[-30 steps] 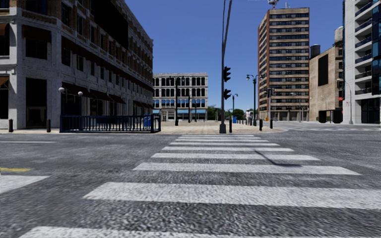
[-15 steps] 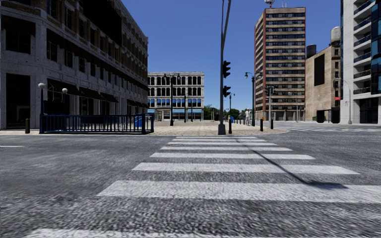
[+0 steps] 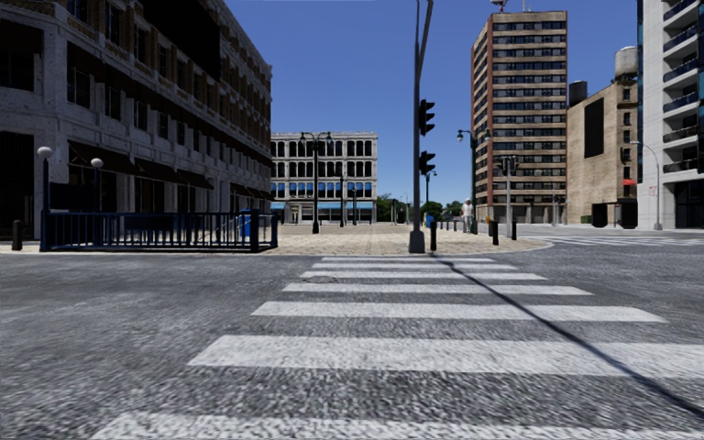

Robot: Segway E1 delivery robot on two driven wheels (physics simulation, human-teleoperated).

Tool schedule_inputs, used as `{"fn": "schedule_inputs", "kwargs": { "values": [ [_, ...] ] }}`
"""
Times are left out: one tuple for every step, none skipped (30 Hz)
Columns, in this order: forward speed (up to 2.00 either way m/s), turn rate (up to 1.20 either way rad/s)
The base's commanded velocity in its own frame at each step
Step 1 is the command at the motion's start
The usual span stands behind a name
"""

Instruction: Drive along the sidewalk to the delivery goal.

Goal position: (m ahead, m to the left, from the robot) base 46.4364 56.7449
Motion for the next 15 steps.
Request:
{"fn": "schedule_inputs", "kwargs": {
  "values": [
    [2.00,0.00],
    [2.00,0.00],
    [2.00,0.00],
    [2.00,0.00],
    [2.00,0.00],
    [2.00,0.00],
    [2.00,0.00],
    [2.00,0.00],
    [2.00,0.00],
    [2.00,0.00],
    [2.00,0.00],
    [2.00,0.00],
    [2.00,0.00],
    [2.00,0.00],
    [2.00,0.00]
  ]
}}
